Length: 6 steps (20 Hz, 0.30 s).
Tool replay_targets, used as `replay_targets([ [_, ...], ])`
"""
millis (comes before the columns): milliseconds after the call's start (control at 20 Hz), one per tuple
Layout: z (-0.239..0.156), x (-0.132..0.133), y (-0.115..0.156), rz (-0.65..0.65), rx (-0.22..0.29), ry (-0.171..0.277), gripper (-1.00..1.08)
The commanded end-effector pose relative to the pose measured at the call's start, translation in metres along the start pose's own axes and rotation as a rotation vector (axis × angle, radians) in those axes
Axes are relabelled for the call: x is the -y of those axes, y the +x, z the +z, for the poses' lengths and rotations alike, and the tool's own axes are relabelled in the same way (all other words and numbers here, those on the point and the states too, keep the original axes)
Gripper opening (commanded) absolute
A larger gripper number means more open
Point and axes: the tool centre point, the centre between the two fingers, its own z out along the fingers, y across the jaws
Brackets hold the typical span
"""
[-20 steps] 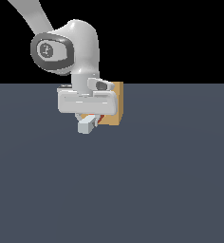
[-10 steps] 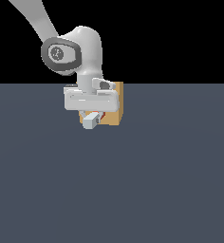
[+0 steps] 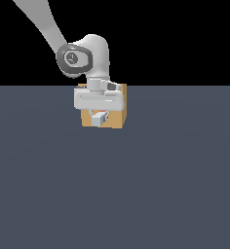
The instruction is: Insert the peg into the horizontal hole in a box.
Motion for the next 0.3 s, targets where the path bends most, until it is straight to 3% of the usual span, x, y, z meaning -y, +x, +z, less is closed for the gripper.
replay_targets([
  [0, -0.0011, -0.0014, 0.0093, -0.002, -0.003, -0.004, -1.0],
  [250, -0.0011, -0.0024, 0.0084, -0.002, -0.003, -0.004, -1.0],
])
